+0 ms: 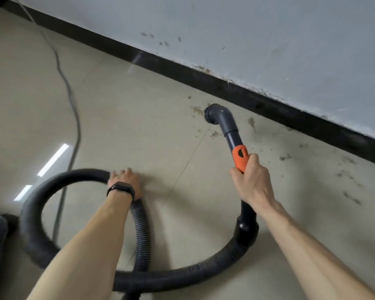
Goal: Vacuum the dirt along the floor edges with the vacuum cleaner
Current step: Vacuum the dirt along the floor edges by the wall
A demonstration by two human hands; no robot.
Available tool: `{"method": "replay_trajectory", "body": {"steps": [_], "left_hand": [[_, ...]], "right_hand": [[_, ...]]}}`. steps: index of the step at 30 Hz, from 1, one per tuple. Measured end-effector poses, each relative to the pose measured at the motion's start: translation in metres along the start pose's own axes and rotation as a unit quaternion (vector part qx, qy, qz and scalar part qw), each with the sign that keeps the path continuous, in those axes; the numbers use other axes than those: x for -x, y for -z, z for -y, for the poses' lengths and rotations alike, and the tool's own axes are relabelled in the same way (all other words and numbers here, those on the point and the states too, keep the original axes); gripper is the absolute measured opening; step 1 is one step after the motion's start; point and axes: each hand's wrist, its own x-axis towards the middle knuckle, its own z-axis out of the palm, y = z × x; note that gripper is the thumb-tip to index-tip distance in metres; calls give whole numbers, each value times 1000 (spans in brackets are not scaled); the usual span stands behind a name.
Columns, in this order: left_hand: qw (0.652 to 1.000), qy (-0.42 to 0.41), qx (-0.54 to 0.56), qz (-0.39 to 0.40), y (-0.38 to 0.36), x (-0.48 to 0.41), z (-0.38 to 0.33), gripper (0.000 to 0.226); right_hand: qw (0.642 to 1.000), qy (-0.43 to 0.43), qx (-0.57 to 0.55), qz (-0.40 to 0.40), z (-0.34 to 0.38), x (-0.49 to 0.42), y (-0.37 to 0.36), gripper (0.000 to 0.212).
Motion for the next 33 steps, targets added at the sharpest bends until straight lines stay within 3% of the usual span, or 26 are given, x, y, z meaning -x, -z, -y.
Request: {"method": "replay_trajectory", "body": {"steps": [2, 5, 9, 12, 15, 19, 21, 23, 27, 33], "left_hand": [[998, 27, -12, 56, -12, 6, 17, 37], [990, 2, 51, 128, -28, 24, 25, 35], [975, -36, 181, 120, -24, 42, -4, 33], [940, -67, 318, 103, -11, 47, -40, 26], [888, -103, 428, 132, 7, 51, -72, 30], [785, -187, 516, 286, 34, 61, -96, 56], [736, -221, 540, 342, 39, 65, -108, 51], [697, -231, 585, 343, 39, 67, -120, 33], [697, -179, 650, 245, 38, 66, -130, 25], [713, -153, 644, 229, 17, 65, -107, 17]], "right_hand": [[999, 15, 39, 26, 0, 3, -14, 23], [995, -3, 47, 88, 2, 25, -41, 24], [994, -41, -4, 106, 1, 57, -71, 23], [990, -100, -56, 77, 4, 60, -78, 21], [985, -117, -101, 79, 12, 56, -73, 22], [949, -137, -262, 109, 34, 32, -54, 25], [922, -139, -340, 124, 47, 16, -42, 25], [911, -132, -363, 144, 59, 3, -30, 22], [876, -169, -421, 164, 72, -8, -24, 19], [846, -205, -454, 190, 68, 13, -66, 24]]}}
